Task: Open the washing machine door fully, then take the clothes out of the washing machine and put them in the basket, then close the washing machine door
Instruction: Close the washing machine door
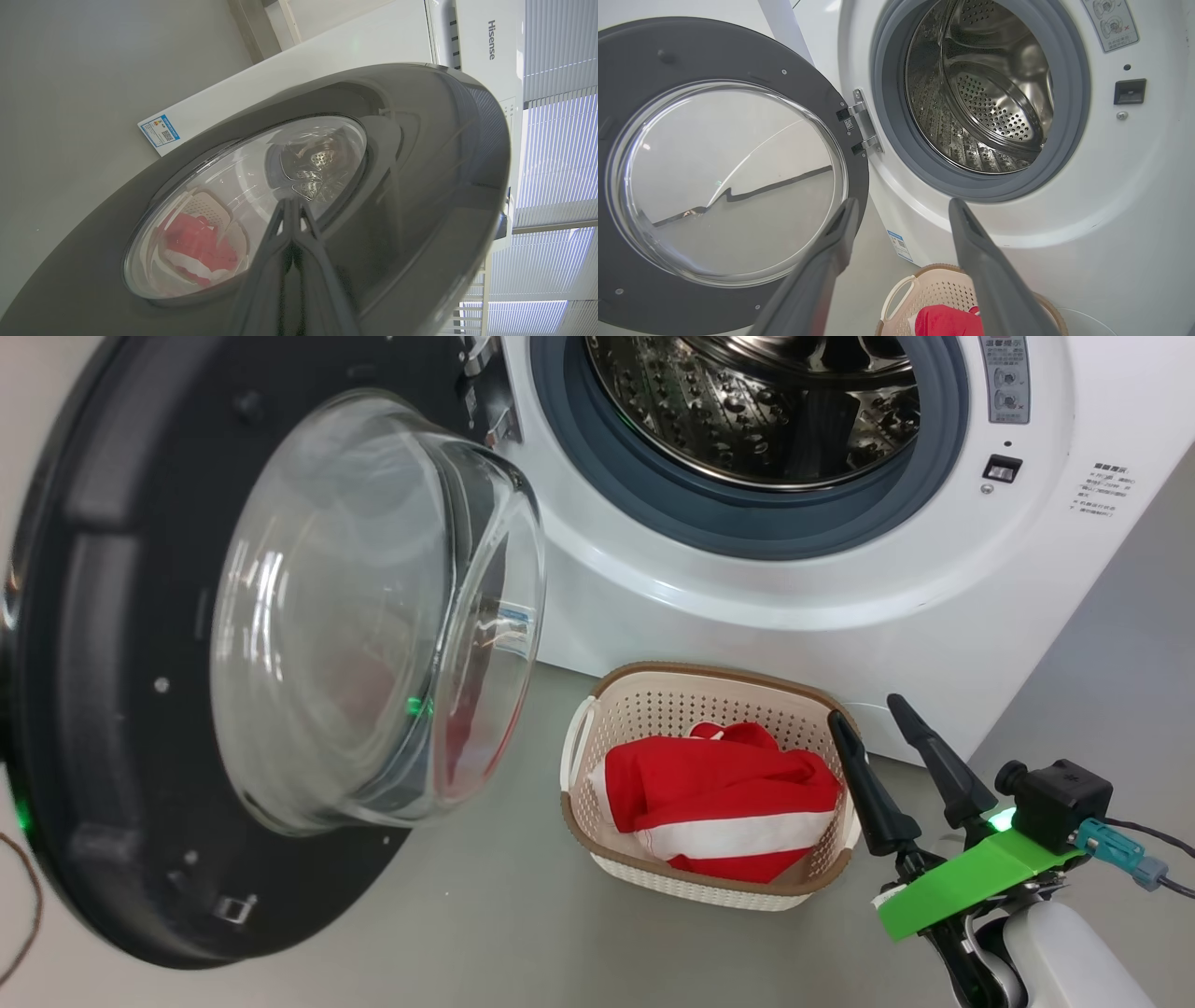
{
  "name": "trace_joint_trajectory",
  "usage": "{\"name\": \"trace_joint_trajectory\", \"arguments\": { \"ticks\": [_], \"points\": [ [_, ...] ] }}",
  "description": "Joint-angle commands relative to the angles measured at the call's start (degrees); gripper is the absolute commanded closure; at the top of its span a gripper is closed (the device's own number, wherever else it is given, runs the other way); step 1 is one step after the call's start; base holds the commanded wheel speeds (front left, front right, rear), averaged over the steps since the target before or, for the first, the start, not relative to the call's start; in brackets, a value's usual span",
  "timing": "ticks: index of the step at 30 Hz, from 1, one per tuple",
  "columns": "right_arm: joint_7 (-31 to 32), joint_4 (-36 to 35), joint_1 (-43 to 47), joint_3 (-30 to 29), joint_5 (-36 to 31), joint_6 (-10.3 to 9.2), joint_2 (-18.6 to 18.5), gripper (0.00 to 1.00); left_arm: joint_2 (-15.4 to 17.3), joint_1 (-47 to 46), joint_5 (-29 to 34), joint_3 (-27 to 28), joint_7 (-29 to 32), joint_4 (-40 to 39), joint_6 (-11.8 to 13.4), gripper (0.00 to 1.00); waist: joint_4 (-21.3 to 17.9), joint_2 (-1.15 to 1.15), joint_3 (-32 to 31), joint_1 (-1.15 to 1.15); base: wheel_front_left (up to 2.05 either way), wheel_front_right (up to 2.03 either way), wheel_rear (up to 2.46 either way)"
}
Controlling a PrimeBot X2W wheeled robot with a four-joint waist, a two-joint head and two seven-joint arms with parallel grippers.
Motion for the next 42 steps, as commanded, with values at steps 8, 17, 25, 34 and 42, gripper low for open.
{"name": "trace_joint_trajectory", "arguments": {
  "ticks": [8,17,25,34,42],
  "points": [
    [-0.27,-1.23,-0.19,1.09,0.95,0.09,0.25,0.0,-0.13,1.53,-1.18,-0.99,2.45,-9.16,2.2,1.0,-0.21,0.0,-0.94,0.0,0.0,0.0,0.0],
    [-0.27,-1.1,-0.16,1.42,1.05,0.09,0.65,0.0,-2.98,1.84,-1.52,-4.91,3.94,-14.55,3.76,1.0,-0.89,0.0,-1.56,0.0,0.0,0.0,0.0],
    [-0.27,-1.03,-0.09,1.5,1.21,0.09,0.84,0.0,-5.02,1.64,-1.22,-7.35,4.0,-16.45,4.33,1.0,-2.28,0.0,-2.03,0.0,0.0,0.0,0.0],
    [-0.27,-0.89,0.34,1.1,1.28,0.09,0.73,0.0,-5.19,1.4,-0.39,-6.22,2.29,-16.08,3.04,1.0,-2.81,0.0,-2.19,0.0,0.0,0.0,0.0],
    [-0.27,-0.8,0.6,0.66,1.05,0.09,0.91,0.0,-4.56,1.89,1.13,-5.19,0.51,-14.48,0.74,1.0,-1.84,0.0,-2.7,0.0,0.0,0.0,0.0]
  ]
}}
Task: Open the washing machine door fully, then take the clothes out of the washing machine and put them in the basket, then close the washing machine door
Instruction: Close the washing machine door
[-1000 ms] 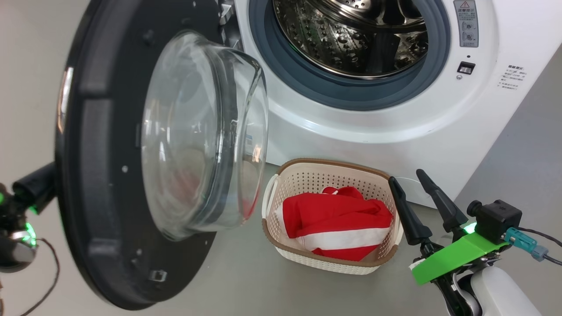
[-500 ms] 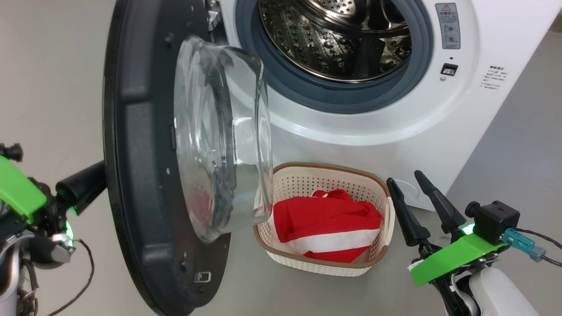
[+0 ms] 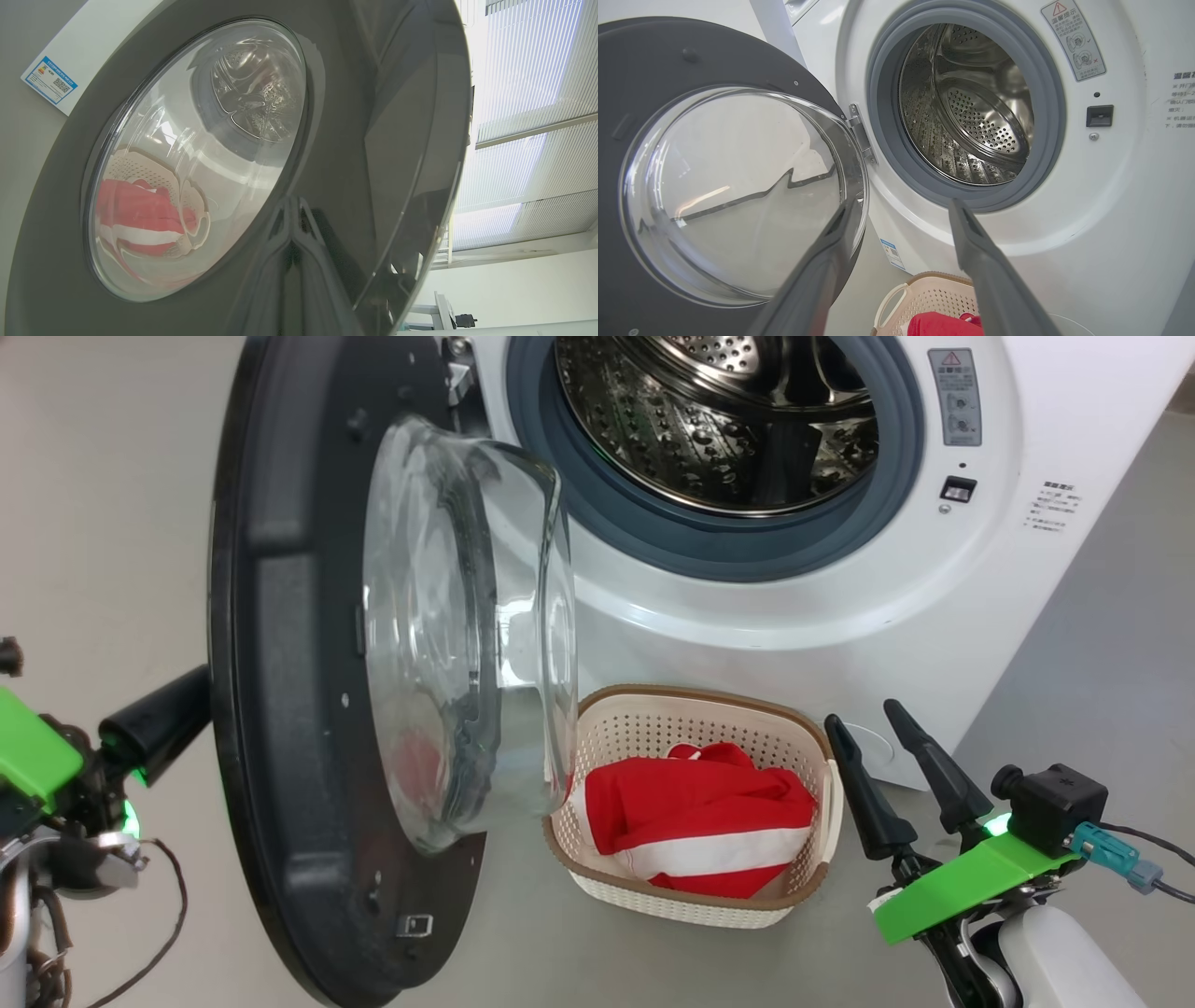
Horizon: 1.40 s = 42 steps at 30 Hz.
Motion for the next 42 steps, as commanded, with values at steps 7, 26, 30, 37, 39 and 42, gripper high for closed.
{"name": "trace_joint_trajectory", "arguments": {
  "ticks": [7,26,30,37,39,42],
  "points": [
    [-0.27,-1.27,0.5,0.7,0.87,0.09,0.43,0.0,3.39,-0.55,2.59,3.88,-1.96,-0.2,-3.06,0.0,1.25,0.0,-0.41,0.0,0.0,0.0,0.0],
    [-0.27,-1.74,0.75,1.07,0.82,0.09,0.36,0.0,6.15,9.98,20.75,5.39,-19.34,0.49,-17.8,0.0,3.12,0.0,-0.83,0.0,0.0,0.0,0.0],
    [-0.27,-1.82,0.81,1.18,0.9,0.09,0.0,0.0,5.77,12.6,28.08,4.87,-27.17,1.04,-20.83,0.0,3.37,0.0,-0.88,0.0,0.0,0.0,0.0],
    [-0.27,-2.05,0.79,1.32,0.93,0.09,-0.3,0.0,3.96,16.93,38.76,3.15,-39.16,1.57,-22.49,0.0,3.5,0.0,-0.96,0.0,0.0,0.0,0.0],
    [-0.27,-2.15,0.79,1.36,0.9,0.09,-0.46,0.0,2.66,18.1,40.47,2.54,-42.13,1.86,-22.64,0.0,3.53,0.0,-0.89,0.0,0.0,0.0,0.0],
    [-0.27,-2.21,0.62,1.49,0.86,0.09,-0.66,0.0,1.98,19.76,43.61,1.81,-45.88,2.71,-22.75,0.0,3.52,0.0,-0.67,0.0,0.0,0.0,0.0]
  ]
}}
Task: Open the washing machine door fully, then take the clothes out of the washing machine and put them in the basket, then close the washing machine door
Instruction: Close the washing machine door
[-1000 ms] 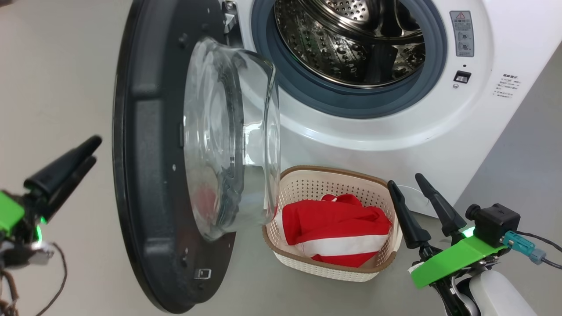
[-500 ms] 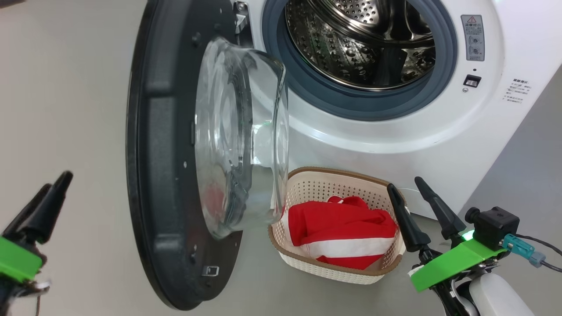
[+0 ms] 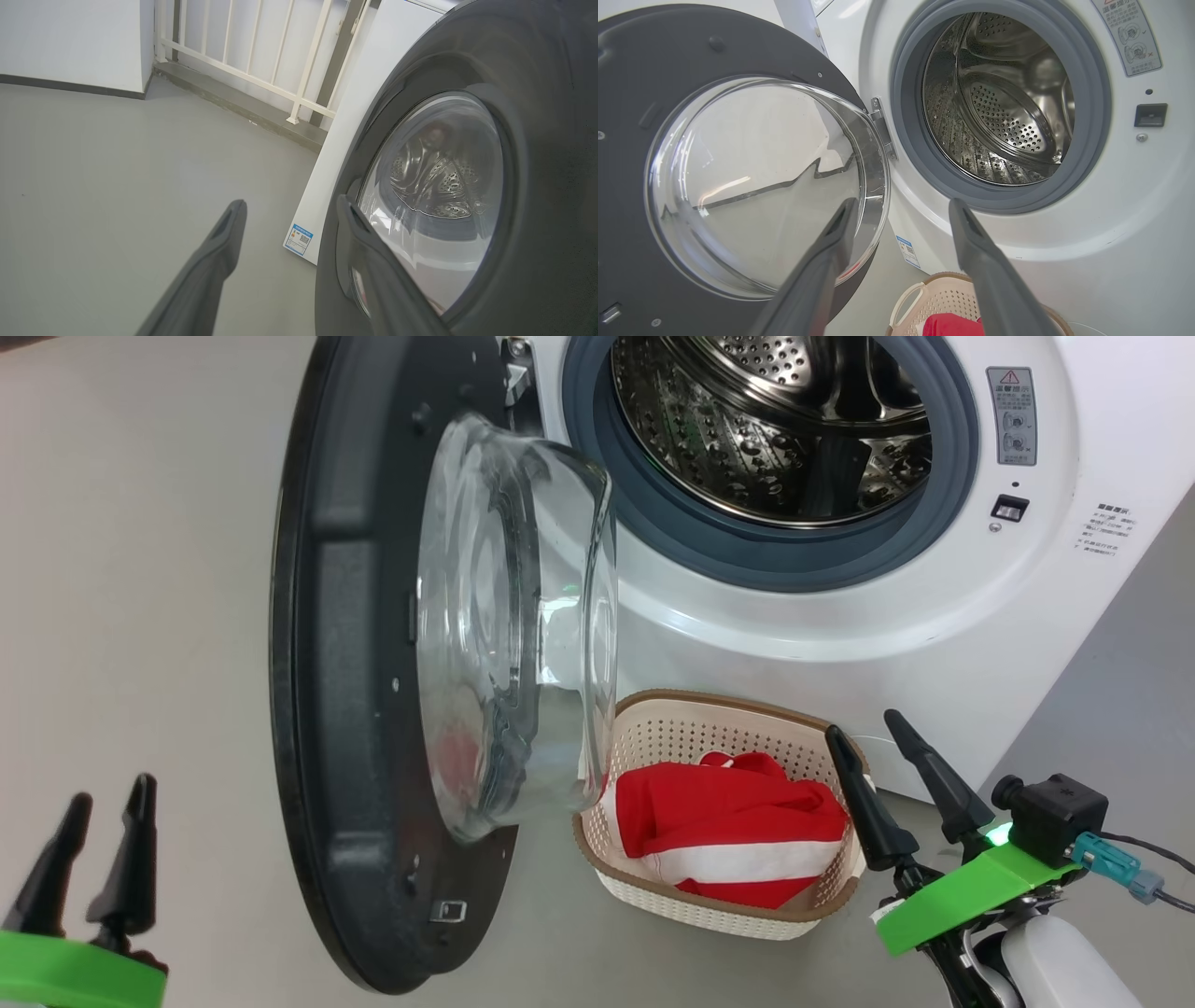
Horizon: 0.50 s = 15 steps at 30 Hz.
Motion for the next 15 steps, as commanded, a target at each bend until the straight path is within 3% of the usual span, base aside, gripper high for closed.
{"name": "trace_joint_trajectory", "arguments": {
  "ticks": [1,6,15],
  "points": [
    [-0.27,-1.54,-0.57,1.28,0.86,0.09,-0.31,0.0,1.49,-1.25,0.89,2.16,-0.81,-1.05,-0.53,0.0,0.0,0.0,0.03,0.0,0.0,0.0,0.0],
    [-0.27,-1.43,-0.95,1.66,0.94,0.09,-0.49,0.0,0.57,0.61,5.97,1.01,-6.84,0.18,-0.14,0.0,-0.17,0.0,0.18,0.0,0.0,0.0,0.0],
    [-0.27,-1.29,-0.77,2.06,1.06,0.09,-0.41,0.0,-0.92,4.47,16.9,-2.02,-16.47,-0.11,3.6,0.0,-0.64,0.0,-0.12,0.0,0.0,0.0,0.0]
  ]
}}
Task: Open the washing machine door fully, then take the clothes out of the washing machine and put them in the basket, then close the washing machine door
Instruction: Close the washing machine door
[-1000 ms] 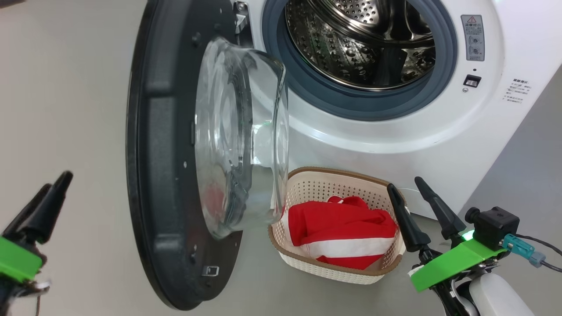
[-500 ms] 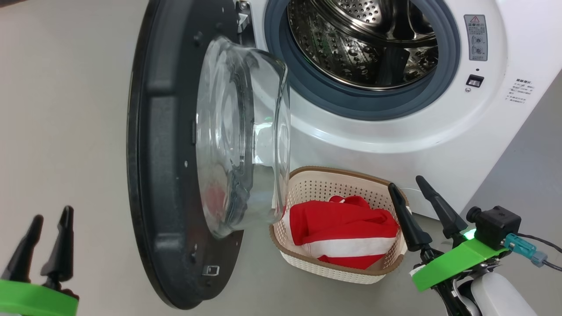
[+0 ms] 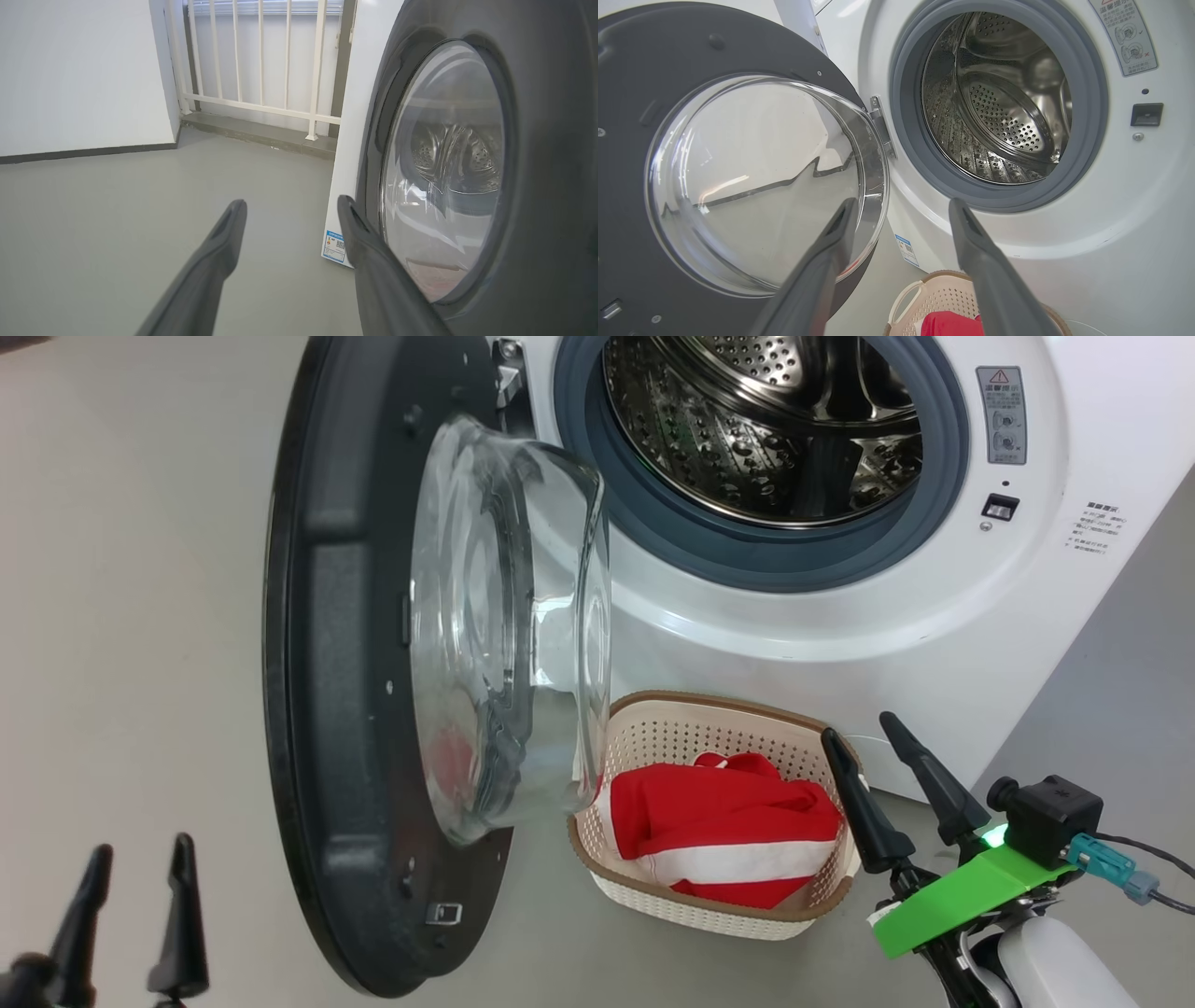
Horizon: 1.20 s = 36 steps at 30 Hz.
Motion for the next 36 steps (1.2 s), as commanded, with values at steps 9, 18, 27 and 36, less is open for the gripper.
{"name": "trace_joint_trajectory", "arguments": {
  "ticks": [9,18,27,36],
  "points": [
    [-0.27,-1.28,-0.48,1.71,1.16,0.09,-0.11,0.0,-0.67,0.78,6.74,0.93,-4.09,0.17,4.31,0.0,-0.27,0.0,-0.48,0.0,0.0,0.0,0.0],
    [-0.27,-1.11,0.03,1.9,1.14,0.09,-0.08,0.0,-1.79,1.46,8.04,1.15,-4.85,0.76,4.97,0.0,-0.27,0.0,-1.24,0.0,0.0,0.0,0.0],
    [-0.27,-1.03,0.09,1.99,1.24,0.09,-0.19,0.0,-2.18,1.24,8.5,1.24,-4.99,0.49,5.1,0.0,-0.05,0.0,-1.37,0.0,0.0,0.0,0.0],
    [-0.27,-1.01,-0.08,1.87,1.23,0.09,-0.03,0.0,-2.38,1.1,9.01,1.06,-5.04,0.32,5.37,0.0,-0.02,0.0,-1.01,0.0,0.0,0.0,0.0]
  ]
}}
